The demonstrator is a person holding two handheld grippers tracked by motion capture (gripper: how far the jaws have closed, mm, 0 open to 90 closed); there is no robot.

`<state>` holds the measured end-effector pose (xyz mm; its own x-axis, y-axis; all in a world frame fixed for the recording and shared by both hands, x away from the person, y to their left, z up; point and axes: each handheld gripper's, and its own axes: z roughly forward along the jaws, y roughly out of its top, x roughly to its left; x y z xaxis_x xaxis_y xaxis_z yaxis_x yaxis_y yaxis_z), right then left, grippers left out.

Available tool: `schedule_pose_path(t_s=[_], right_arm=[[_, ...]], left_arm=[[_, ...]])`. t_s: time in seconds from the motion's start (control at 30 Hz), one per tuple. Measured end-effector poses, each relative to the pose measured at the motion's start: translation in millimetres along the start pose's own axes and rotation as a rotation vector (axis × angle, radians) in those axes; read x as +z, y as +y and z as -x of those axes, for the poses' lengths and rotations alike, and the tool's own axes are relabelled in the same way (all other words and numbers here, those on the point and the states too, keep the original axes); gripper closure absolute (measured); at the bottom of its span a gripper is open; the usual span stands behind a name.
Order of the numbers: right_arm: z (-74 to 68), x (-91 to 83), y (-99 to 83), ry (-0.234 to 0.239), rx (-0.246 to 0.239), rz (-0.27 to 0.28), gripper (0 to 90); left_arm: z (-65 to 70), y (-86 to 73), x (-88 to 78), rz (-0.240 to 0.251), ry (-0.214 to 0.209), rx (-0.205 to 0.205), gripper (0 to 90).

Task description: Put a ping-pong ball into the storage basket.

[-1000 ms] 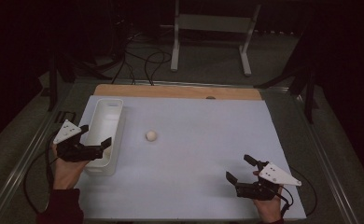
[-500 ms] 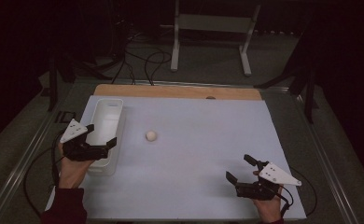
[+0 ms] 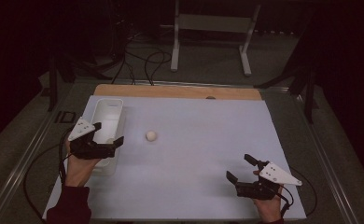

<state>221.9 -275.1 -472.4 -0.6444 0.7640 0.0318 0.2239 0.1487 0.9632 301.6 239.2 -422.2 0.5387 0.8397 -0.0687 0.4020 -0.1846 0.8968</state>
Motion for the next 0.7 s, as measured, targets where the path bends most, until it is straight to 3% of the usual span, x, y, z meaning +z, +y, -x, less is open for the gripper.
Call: schedule_pose_path(t_s=[0.7], right_arm=[[0.3, -1.1, 1.2, -0.002, 0.0, 0.004, 7.4]], left_arm=[[13.3, 7.3, 12.6, -0.005, -0.036, 0.02, 0.0]])
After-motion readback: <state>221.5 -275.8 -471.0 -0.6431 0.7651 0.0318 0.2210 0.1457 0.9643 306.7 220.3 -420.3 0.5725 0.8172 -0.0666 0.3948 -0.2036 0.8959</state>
